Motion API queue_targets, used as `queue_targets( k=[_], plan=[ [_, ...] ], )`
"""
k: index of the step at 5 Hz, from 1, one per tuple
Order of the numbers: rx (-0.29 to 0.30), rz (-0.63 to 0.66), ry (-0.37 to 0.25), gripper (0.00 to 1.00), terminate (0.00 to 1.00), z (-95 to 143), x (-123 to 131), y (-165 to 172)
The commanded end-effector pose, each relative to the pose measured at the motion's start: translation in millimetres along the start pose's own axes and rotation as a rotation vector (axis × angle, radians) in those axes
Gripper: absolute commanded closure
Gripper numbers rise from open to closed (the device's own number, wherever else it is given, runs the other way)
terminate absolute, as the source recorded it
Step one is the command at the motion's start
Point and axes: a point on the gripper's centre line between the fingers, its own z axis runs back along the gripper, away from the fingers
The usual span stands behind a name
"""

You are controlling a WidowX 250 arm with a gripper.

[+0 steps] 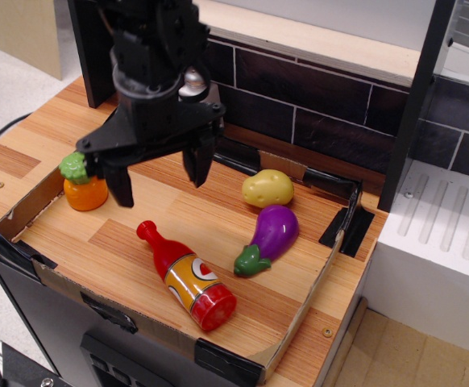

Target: Upright hot sauce bottle

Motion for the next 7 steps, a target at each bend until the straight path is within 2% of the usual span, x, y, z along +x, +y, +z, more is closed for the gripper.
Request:
queue_targets(
  k=[1, 4, 5, 7],
  plan=[
    [0.016, 0.183, 0.047, 0.0, 0.0, -27, -10, 9],
    [0.021, 0.297, 0.061, 0.0, 0.0, -59, -17, 8],
    [0.023, 0.301, 0.065, 1.0, 0.0, -61, -18, 9],
    [0.029, 0.291, 0.047, 1.0, 0.0, -59, -10, 7]
  ],
)
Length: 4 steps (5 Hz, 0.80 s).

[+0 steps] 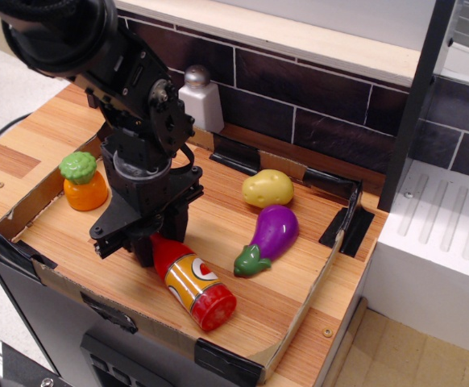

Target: Upright hot sauce bottle

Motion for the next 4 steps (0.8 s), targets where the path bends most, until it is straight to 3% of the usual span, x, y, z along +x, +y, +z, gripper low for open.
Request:
queue_targets(
  k=[1, 2, 3, 4],
  plan=[
    [-0.071, -0.062, -0.072, 1.0, 0.0, 27, 5, -12],
    [-0.104, -0.135, -0.105, 1.0, 0.0, 51, 12, -22],
    [-0.156, -0.183, -0.203, 1.0, 0.0, 71, 20, -34],
    [-0.283, -0.187, -0.377, 1.0, 0.0, 92, 30, -42]
  ],
)
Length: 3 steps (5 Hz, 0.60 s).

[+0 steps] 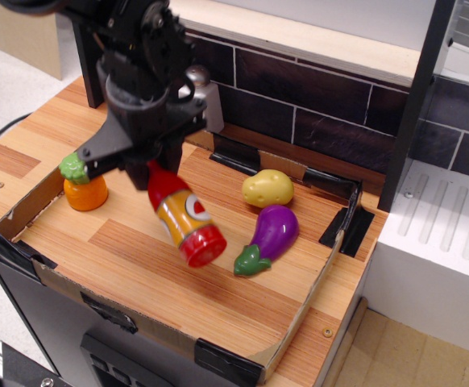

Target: Upright hot sauce bottle

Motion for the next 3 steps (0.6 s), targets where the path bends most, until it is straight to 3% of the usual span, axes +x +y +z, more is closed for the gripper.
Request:
queue_targets(
  k=[1, 2, 3],
  plan=[
    [-0.226, -0.008, -0.348, 1.0, 0.0, 40.9, 21.9, -17.4],
    [-0.288, -0.037, -0.537, 1.0, 0.0, 40.0, 23.1, -20.3],
    [-0.33, -0.035, -0.619, 1.0, 0.0, 33.9, 26.3, -24.7]
  ],
)
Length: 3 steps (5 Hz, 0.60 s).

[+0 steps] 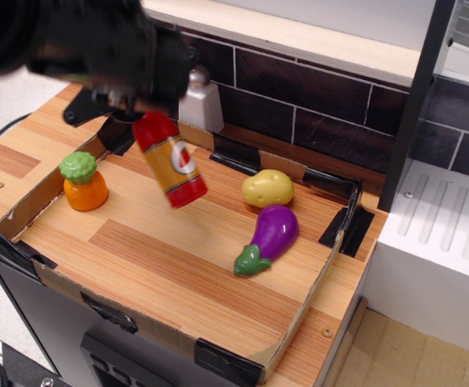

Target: Upright hot sauce bottle

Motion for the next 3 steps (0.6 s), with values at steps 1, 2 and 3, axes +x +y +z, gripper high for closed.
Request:
queue_targets(
  k=[1, 2, 3],
  plan=[
    [-0.099, -0.016, -0.174, 1.0, 0.0, -6, -8, -9],
    [-0.132, -0.026, -0.26, 1.0, 0.0, -15, -5, -12],
    [-0.157, -0.075, -0.357, 1.0, 0.0, -22, -3, -9]
  ],
)
